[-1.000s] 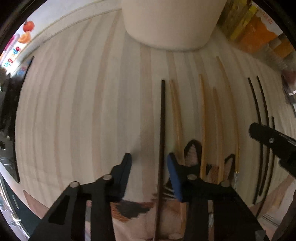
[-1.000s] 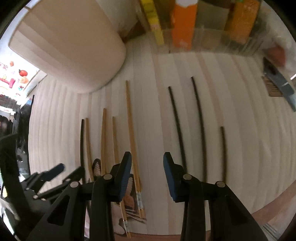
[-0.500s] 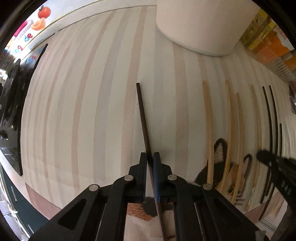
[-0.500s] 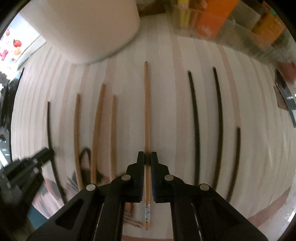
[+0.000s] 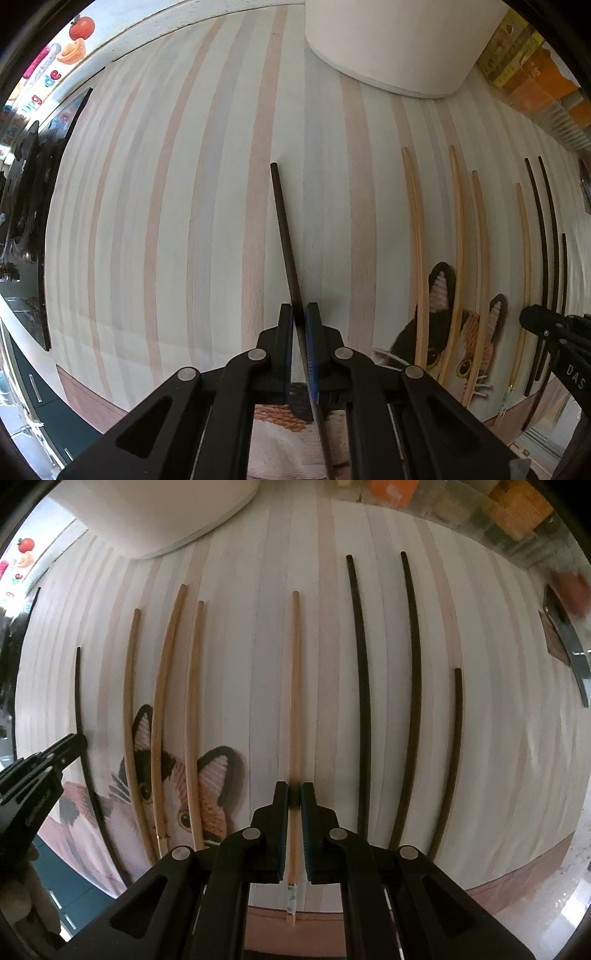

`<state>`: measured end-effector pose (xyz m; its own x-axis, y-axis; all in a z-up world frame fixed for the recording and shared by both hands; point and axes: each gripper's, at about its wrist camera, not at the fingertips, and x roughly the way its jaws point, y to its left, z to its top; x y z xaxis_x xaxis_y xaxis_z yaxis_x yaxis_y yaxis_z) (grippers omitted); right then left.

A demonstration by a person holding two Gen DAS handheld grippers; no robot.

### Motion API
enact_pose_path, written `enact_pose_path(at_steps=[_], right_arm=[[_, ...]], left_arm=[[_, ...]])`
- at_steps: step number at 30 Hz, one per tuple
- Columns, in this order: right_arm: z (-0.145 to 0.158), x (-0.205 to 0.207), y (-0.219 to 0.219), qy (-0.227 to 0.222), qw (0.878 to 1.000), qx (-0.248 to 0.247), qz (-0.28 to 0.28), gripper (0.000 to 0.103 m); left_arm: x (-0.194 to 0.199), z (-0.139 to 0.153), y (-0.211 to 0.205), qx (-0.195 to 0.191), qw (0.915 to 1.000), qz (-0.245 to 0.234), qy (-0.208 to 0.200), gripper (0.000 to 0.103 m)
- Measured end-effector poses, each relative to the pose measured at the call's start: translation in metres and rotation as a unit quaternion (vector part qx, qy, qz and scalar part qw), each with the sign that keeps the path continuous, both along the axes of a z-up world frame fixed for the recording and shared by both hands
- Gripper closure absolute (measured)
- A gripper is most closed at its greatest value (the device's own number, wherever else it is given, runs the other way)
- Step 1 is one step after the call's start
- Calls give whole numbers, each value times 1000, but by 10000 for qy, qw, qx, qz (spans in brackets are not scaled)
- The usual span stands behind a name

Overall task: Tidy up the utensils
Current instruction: 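Grasp a dark chopstick with the left tool while the right grasps a wooden one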

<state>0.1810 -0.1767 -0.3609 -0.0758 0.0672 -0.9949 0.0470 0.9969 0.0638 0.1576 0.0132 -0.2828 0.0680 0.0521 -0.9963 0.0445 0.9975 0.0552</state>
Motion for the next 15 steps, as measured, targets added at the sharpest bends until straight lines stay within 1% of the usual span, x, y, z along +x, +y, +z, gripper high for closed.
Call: enact_pose_path(at_steps=[3,5,8,9,12,13,15], right_arm=[[-1,6,4,21,9999,-94,37,95],[0,8,3,17,9999,-119,29,95],[2,9,3,18,9999,-151,34,96],[2,4,-9,11,9998,-170,61,96],[1,11,-16,32,9996,-260,119,96],[-1,5,5,51,9994,-298,156,96],[-1,5,12,99,9992,-334,183,96]], left_arm=[[5,-1,-5,72,10000,-68,0,100],[4,-2,-12,179,9996,-208,-47,101],[2,-6,-11,149,9997,-193,-76,101],[2,-7,-11,114,9998,-174,-66,101],[2,-8,-9,87,9998,-177,-51,101],[1,-8,-9,91,9998,-187,-44,101],[0,-10,-8,80,9998,-171,-34,101]])
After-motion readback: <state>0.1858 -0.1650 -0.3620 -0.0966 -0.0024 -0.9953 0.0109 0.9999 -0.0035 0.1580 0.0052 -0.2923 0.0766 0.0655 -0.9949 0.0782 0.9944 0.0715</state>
